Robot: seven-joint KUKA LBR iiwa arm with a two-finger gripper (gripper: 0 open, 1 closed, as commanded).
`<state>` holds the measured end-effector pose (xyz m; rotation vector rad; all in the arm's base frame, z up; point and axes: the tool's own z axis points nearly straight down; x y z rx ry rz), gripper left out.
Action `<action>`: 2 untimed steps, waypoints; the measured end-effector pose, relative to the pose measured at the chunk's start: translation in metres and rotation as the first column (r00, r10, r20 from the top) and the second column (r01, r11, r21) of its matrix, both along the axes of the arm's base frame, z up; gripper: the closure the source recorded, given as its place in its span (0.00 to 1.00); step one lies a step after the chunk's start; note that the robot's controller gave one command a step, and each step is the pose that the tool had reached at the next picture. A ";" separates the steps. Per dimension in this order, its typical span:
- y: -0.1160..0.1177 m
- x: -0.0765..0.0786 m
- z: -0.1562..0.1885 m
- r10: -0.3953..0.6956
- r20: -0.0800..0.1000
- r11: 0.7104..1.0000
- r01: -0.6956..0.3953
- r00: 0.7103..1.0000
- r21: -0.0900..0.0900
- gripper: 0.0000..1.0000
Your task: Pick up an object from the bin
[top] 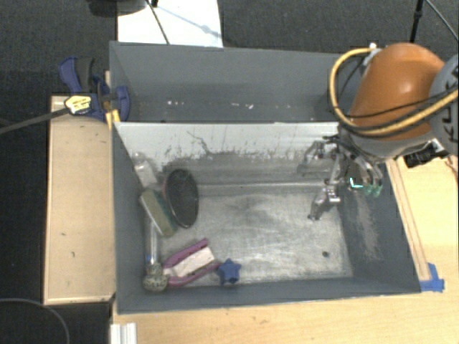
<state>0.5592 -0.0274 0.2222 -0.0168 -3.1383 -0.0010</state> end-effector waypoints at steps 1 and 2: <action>0.027 -0.064 -0.109 0.040 -0.006 0.999 -0.040 0.999 0.001 0.00; -0.007 -0.068 -0.044 0.027 0.011 1.000 -0.027 1.000 -0.003 0.00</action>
Offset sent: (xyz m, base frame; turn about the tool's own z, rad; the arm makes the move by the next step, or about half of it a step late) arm -0.0605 0.0262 -0.1044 -0.0370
